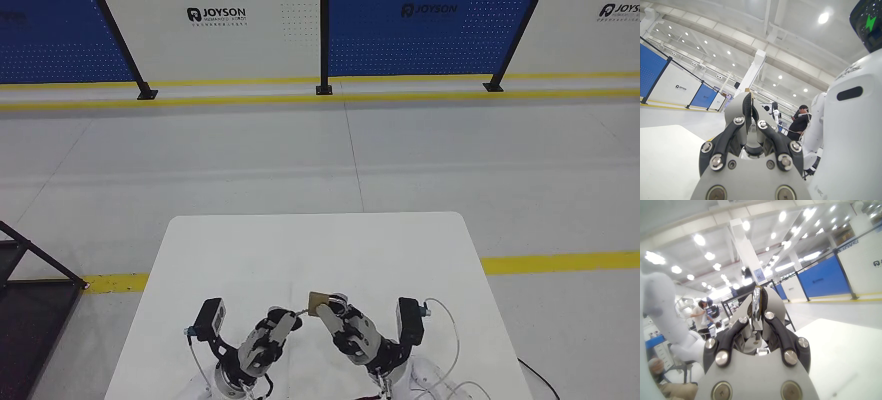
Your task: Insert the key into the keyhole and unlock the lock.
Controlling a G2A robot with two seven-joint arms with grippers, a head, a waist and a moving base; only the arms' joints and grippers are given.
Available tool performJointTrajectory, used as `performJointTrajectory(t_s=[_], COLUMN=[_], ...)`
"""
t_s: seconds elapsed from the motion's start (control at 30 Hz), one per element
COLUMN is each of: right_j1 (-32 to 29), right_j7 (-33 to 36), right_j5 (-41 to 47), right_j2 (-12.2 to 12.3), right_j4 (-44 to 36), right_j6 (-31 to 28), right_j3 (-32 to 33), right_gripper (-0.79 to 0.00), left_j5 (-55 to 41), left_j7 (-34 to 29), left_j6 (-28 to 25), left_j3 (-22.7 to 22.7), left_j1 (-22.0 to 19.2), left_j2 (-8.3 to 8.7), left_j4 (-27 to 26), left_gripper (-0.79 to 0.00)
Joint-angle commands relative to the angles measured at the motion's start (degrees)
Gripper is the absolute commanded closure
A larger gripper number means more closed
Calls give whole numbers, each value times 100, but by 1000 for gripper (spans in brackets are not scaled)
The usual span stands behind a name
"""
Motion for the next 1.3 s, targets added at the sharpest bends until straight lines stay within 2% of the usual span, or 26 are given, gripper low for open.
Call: performJointTrajectory(t_s=[0.0, 0.37, 0.6, 0.8, 1.27], right_j1=[-35, -107, -102, -110, -73], right_j7=[123, 813, 939, 1006, 1159], right_j5=[51, 285, 383, 374, 347], right_j2=[30, 117, 126, 133, 147], right_j4=[-39, -194, -239, -258, -255], right_j6=[-99, -250, -188, -184, -155], right_j3=[86, 239, 240, 220, 163], right_gripper=[0, 0, 0, 0, 0], left_j5=[-139, -304, -471, -531, -513], left_j7=[-10, -431, -479, -430, -314], left_j6=[0, 0, 0, 0, 0], left_j3=[-61, -168, -25, 83, 308], left_j1=[48, 77, 1, -97, -268], left_j2=[102, 611, 825, 954, 1121], left_j4=[-70, -259, -272, -215, -143], left_gripper=[0, 0, 0, 0, 0])
